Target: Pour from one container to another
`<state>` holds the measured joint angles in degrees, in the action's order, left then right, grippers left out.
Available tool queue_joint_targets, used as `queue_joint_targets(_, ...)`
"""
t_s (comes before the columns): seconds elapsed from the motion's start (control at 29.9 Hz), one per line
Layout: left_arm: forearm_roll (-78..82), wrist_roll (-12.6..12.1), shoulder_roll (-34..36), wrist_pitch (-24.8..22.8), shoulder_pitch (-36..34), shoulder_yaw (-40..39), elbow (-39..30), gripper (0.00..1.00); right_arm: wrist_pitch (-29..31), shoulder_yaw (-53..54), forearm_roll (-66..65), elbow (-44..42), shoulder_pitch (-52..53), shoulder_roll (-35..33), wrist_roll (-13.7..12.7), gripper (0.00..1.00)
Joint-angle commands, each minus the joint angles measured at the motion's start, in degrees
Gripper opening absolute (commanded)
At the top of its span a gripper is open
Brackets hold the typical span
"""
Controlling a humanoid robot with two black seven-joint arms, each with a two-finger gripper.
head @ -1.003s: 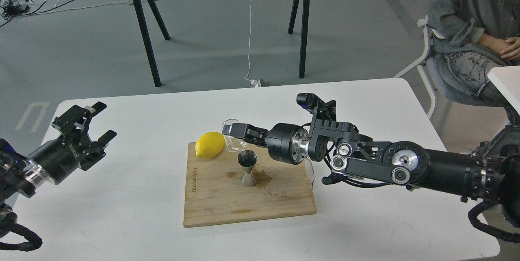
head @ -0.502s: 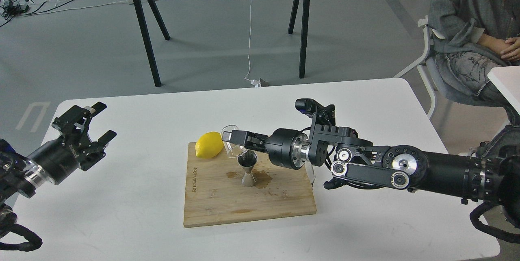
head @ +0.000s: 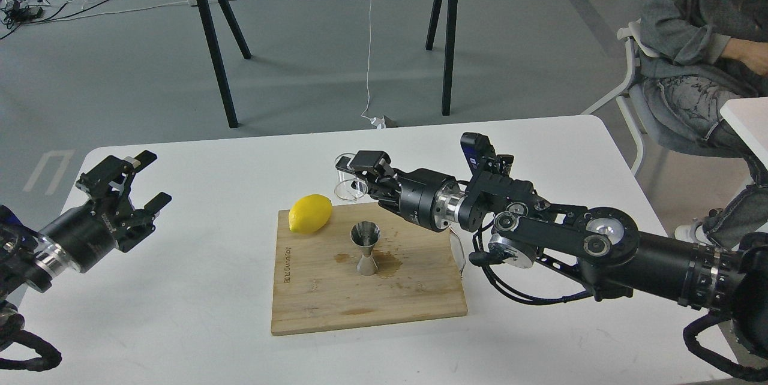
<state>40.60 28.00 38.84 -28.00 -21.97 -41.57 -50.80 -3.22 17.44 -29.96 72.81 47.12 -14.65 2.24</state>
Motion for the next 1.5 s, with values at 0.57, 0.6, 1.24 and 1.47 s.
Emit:
queue_joint_targets(0.57, 0.0, 0.0, -0.1, 0.0, 0.0, 0.2, 0.0, 0.98, -4.9, 48.4, 36.2, -0.6, -28.0, 12.8, 1.1, 0.35)
queue_joint_targets(0.6, 0.0, 0.0, -0.1, 0.0, 0.0, 0.2, 0.0, 0.98, -5.5, 51.2, 37.7, -0.6, -29.2, 12.7, 1.1, 0.35)
queue_joint_targets(1.24, 0.0, 0.0, -0.3, 0.0, 0.1, 0.2, 0.0, 0.98, -24.8, 71.3, 47.4, -2.9, -37.1, 11.7, 1.2, 0.34)
queue_joint_targets(1.47, 0.1, 0.0, -0.5, 0.0, 0.1, 0.3, 0.0, 0.98, -24.8, 71.9, 47.3, -5.1, -36.6, 11.4, 1.2, 0.34)
